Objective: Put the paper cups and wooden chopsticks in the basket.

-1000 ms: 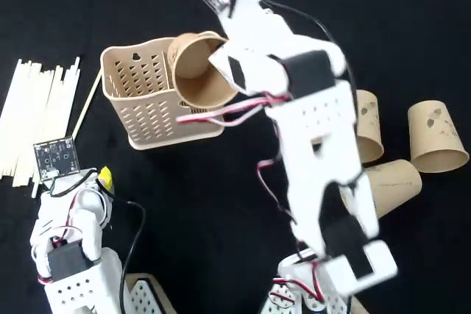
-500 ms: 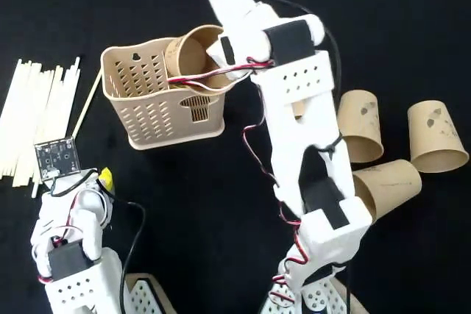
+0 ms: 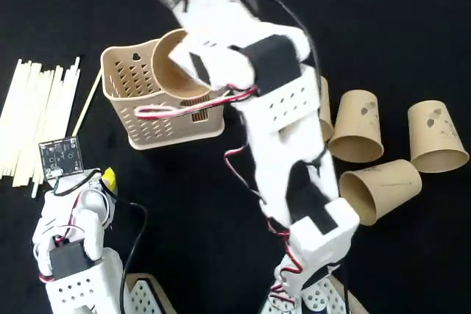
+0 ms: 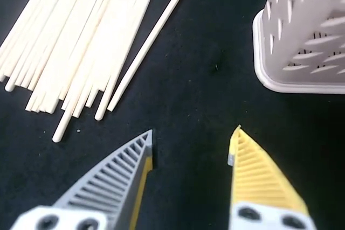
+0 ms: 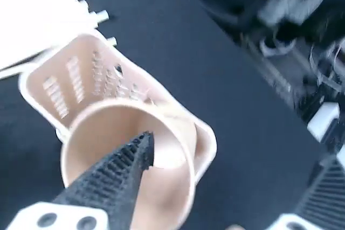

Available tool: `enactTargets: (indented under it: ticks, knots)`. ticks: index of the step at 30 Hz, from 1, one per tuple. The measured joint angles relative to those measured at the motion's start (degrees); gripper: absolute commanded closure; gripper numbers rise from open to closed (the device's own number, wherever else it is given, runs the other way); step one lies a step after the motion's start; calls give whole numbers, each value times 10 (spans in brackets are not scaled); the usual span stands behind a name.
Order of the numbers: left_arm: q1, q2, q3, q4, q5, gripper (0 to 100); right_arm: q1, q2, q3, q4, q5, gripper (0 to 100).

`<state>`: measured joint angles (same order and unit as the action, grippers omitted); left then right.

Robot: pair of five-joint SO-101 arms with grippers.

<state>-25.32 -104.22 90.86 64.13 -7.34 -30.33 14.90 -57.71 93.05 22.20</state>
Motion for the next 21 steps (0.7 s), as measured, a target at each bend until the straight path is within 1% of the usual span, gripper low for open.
enactTargets:
  ticks: [6, 10, 14, 18, 21]
  knots:
    - [0, 0, 0, 0, 0, 770, 5, 30, -16, -24, 0, 588]
    - [0, 0, 0, 0, 0, 770, 36, 36, -38, -47, -1, 588]
    - [0, 0, 0, 0, 0, 770, 45, 53, -38, -62, 0, 588]
    - [0, 0, 0, 0, 0, 770, 45, 51, -38, -55, 0, 589]
    - [0, 0, 4, -7, 0, 770, 55, 40, -38, -18, 8, 589]
